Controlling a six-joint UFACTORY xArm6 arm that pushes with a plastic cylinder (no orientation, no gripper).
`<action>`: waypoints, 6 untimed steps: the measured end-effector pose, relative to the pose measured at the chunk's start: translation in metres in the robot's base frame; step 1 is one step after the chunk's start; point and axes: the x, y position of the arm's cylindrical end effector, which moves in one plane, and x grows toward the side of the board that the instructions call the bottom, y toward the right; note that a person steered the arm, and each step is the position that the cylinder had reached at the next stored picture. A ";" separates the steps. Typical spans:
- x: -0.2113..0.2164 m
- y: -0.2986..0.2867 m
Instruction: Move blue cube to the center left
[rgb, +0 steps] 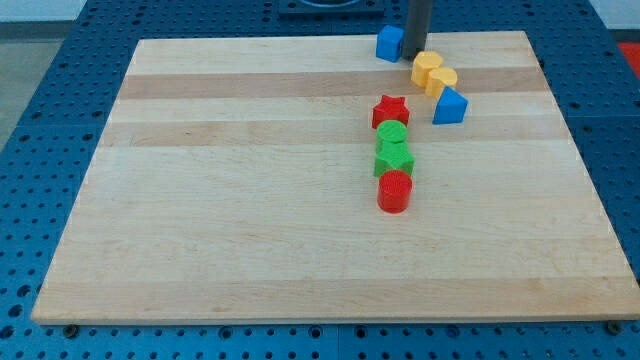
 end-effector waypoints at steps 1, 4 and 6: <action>-0.006 0.008; -0.033 0.005; -0.012 -0.090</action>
